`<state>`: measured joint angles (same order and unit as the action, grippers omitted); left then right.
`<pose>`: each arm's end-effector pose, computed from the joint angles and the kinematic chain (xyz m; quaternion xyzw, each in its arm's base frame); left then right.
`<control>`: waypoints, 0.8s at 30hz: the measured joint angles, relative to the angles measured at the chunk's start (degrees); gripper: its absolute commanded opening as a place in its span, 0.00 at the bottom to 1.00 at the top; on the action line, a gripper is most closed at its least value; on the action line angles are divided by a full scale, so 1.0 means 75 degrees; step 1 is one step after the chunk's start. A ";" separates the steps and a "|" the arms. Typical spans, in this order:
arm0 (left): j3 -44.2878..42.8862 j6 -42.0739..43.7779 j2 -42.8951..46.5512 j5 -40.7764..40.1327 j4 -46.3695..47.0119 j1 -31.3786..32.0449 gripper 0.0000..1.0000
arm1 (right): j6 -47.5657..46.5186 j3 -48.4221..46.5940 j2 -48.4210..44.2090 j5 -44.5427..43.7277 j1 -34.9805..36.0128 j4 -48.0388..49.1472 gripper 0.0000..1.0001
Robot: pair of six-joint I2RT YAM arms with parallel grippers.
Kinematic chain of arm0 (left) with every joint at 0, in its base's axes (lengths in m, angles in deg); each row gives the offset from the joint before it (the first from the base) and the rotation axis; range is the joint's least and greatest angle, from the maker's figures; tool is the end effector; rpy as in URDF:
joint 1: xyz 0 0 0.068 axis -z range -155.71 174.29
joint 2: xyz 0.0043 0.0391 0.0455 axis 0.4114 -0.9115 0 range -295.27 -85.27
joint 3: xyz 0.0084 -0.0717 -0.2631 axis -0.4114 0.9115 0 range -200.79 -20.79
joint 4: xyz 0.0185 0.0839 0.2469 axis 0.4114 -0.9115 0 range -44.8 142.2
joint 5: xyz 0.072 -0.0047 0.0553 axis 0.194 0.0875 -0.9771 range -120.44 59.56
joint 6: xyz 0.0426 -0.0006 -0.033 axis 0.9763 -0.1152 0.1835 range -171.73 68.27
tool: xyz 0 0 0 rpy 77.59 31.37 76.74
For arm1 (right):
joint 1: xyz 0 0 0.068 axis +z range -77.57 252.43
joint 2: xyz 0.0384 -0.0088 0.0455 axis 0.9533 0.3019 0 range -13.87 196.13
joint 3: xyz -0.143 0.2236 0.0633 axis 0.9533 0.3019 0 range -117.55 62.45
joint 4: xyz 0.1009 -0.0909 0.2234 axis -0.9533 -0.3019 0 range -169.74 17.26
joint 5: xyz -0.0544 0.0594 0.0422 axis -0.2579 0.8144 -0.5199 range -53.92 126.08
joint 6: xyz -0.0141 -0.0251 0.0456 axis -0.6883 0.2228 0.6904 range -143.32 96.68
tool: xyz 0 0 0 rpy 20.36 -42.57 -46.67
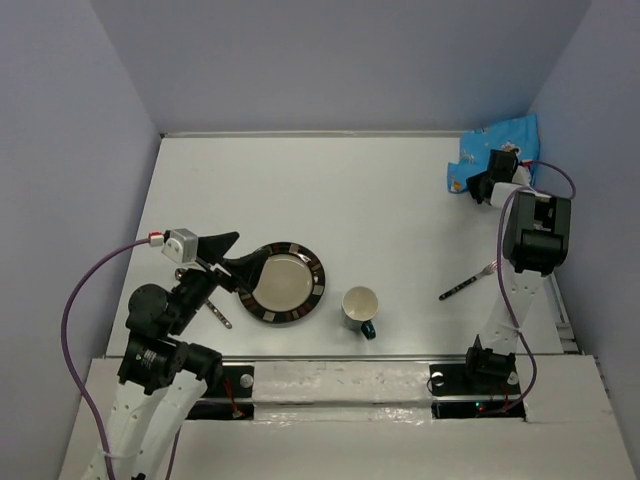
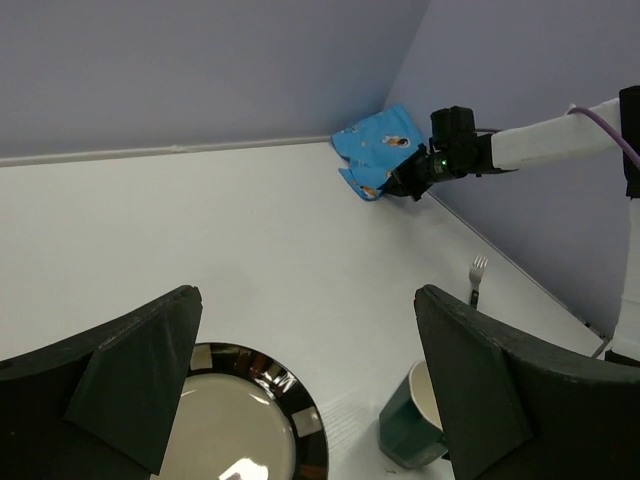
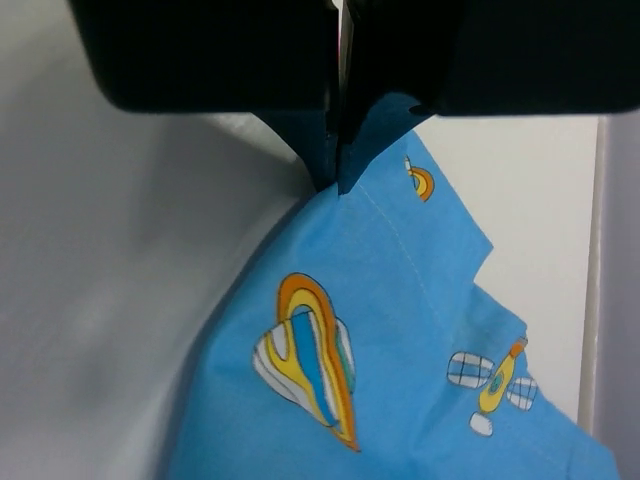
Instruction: Set the dinner table for one person
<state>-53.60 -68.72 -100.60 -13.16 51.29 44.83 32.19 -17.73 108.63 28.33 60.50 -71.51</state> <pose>0.0754 -0.0396 0.3450 0.1386 0.5870 -0.3400 0.7215 0.4547 -0.1011 0.1437 0.5275 0.7399 0.0962 0.4063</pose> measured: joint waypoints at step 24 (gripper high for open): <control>0.0000 -0.0073 -0.0140 -0.0533 -0.0009 -0.0353 0.99 | -0.2967 -0.4164 -0.2862 0.8752 0.0845 0.1207 0.00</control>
<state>-53.60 -69.27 -101.65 -17.16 51.22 42.18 9.94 -48.97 87.16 93.97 66.84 -62.46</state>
